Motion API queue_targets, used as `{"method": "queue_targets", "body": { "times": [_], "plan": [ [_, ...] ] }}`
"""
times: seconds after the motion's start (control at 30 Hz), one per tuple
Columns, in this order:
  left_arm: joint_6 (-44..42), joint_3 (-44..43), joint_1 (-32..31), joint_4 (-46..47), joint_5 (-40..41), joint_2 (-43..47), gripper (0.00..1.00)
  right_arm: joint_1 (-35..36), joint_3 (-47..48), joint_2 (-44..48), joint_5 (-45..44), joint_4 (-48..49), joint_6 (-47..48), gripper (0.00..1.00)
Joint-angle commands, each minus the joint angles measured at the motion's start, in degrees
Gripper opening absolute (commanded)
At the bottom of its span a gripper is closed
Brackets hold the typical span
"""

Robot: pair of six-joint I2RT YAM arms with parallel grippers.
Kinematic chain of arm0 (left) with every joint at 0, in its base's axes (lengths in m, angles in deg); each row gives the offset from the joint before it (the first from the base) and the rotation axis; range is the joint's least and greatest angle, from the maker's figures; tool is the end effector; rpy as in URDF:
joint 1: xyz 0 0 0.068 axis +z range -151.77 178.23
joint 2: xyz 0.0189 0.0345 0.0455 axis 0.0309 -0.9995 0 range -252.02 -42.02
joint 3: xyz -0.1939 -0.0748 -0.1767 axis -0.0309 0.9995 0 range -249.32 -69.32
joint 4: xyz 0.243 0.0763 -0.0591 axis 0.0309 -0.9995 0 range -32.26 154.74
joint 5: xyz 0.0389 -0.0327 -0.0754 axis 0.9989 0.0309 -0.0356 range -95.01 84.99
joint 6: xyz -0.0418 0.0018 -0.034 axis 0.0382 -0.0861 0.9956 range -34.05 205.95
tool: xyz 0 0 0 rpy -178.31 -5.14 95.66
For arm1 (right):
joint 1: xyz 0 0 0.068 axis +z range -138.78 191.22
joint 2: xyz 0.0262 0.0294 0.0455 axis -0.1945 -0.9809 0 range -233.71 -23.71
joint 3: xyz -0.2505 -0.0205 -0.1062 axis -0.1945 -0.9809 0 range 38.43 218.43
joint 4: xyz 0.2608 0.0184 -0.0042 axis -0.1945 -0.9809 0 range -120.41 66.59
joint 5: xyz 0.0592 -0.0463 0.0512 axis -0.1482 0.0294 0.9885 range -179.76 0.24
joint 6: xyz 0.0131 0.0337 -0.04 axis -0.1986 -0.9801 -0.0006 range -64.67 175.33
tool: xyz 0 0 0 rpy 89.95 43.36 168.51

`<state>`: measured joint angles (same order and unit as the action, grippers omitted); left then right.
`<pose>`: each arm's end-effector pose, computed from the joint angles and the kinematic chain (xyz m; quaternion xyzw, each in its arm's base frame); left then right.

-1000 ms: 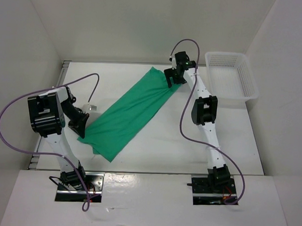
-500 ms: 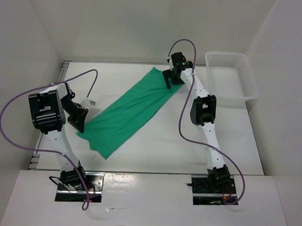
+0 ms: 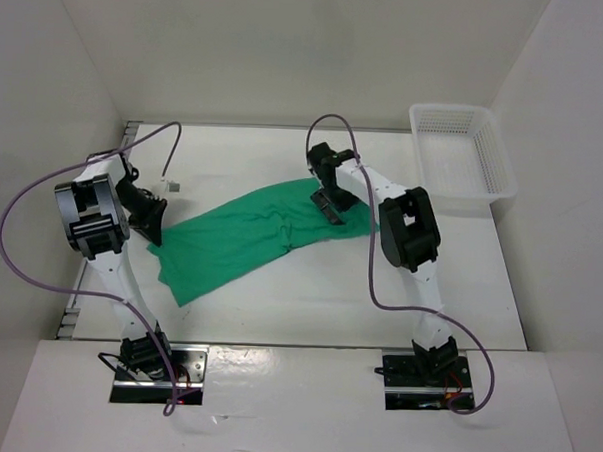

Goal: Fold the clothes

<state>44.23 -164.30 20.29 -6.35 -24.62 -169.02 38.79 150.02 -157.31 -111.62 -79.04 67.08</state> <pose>0.3697 0.1369 0.1405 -0.1479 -0.9679 0.2031 0.0062 0.4269 0.2079 0.1640 -0.3092 0.9261 -0.1722 0.1306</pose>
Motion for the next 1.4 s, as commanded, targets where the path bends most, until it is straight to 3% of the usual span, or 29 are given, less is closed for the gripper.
{"method": "queue_targets", "body": {
  "times": [0.0, 0.17, 0.43, 0.53, 0.77, 0.9, 1.03, 1.1, 1.2, 1.37],
  "plan": [
    [-0.6, -3.8, 0.4, -1.6, -2.2, -1.7, 0.00, 1.1, -10.2, 0.6, -0.3, -4.4, 1.0, 0.99],
    [-0.6, -10.2, -0.1, -2.8, -2.2, -4.8, 0.02, 1.6, -19.7, 6.0, 1.1, -5.4, 2.2, 0.99],
    [-0.6, -15.4, -3.2, -3.4, -3.9, -6.4, 0.02, 2.1, -25.9, 10.9, 4.9, -8.3, 3.3, 0.99],
    [-0.6, -16.0, -3.8, -3.4, -5.0, -6.4, 0.02, 2.1, -22.1, 12.6, 7.4, -10.2, 3.8, 0.99],
    [-0.6, -14.5, -3.8, -3.4, -5.6, -5.3, 0.02, 0.7, -1.8, 15.3, 15.0, -13.5, 5.7, 0.99],
    [-0.6, -12.3, -3.8, -3.4, -5.1, -4.2, 0.02, -5.1, 3.4, 16.3, 20.7, -9.6, 5.7, 0.99],
    [-0.6, -11.8, -3.8, -3.4, -4.0, -3.1, 0.02, -10.7, 2.8, 14.7, 21.7, -5.5, 6.3, 0.99],
    [-0.6, -11.8, -3.8, -3.4, -4.0, -2.5, 0.02, -12.6, 0.4, 13.5, 21.2, -3.4, 6.3, 0.90],
    [-0.6, -11.2, -3.8, -3.4, -4.0, -1.9, 0.02, -13.9, -3.5, 13.0, 21.2, 0.3, 6.8, 0.85],
    [-0.1, -11.2, -3.8, -3.4, -3.5, -1.9, 0.02, -16.8, -6.6, 12.1, 22.9, 4.2, 6.8, 0.57]
  ]
}}
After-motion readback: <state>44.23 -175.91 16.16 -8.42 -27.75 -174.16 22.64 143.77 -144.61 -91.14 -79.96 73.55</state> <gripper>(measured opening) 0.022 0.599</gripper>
